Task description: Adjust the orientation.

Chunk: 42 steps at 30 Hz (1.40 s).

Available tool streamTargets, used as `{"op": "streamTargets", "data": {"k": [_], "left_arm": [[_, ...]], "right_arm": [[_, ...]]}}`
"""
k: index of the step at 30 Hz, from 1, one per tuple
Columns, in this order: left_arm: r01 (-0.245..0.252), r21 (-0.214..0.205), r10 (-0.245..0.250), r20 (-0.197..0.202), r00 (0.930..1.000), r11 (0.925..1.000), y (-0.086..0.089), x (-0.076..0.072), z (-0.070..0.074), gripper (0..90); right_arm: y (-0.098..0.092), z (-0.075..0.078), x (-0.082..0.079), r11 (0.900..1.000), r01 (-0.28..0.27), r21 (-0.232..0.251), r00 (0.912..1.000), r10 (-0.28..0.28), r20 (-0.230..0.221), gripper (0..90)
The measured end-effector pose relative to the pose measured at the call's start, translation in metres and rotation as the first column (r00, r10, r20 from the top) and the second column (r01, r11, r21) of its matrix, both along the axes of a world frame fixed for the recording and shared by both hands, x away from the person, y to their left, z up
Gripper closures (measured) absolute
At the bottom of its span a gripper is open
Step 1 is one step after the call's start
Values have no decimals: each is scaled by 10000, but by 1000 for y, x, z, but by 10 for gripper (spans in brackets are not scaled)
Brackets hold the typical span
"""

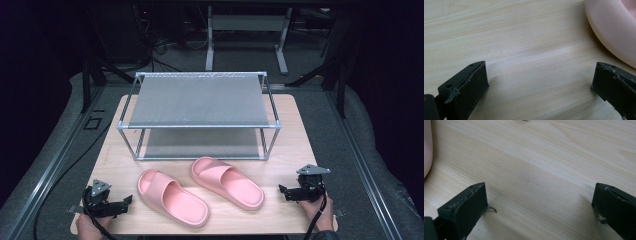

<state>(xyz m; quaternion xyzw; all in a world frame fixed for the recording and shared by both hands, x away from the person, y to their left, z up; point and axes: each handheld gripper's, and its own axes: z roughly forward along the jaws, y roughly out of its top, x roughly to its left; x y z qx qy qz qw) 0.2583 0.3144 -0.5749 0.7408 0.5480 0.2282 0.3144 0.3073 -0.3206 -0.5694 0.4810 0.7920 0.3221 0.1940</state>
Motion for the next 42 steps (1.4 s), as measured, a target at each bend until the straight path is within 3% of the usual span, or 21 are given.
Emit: {"op": "streamTargets", "data": {"k": [10,14,18,22,27,30,34,37,42], "left_arm": [[-180,11,180,-161,9997,9998,0,2,2,0],[-239,-553,208,-565,9982,9982,1,1,9,0],[-247,-612,214,-549,9983,9978,-3,-2,19,1],[-60,-705,9,-724,9974,9975,-10,-4,31,0],[290,-533,-343,-1032,9941,9982,-20,-6,46,0],[430,-683,-505,-1116,9925,9967,-27,-8,56,0],[626,-1004,-739,-1131,9908,9930,-37,-11,69,0],[966,-1406,-1128,-1125,9872,9853,-50,-13,80,0],[1367,-1564,-1554,-1141,9812,9782,-66,-14,87,0]], "right_arm": [[0,0,0,10000,53,7,10000,-53,11,0],[0,0,0,10000,70,11,10000,-70,24,0],[0,0,0,10000,66,-21,10000,-66,-16,0],[0,0,0,10000,67,-23,10000,-67,-20,0],[0,0,0,10000,81,11,10000,-81,32,0],[0,0,0,10000,71,-29,10000,-71,-18,0],[0,0,0,10000,72,-25,10000,-72,-14,0],[0,0,0,10000,74,-20,10000,-74,-12,0],[0,0,0,10000,76,-22,10000,-76,-10,0]]}}
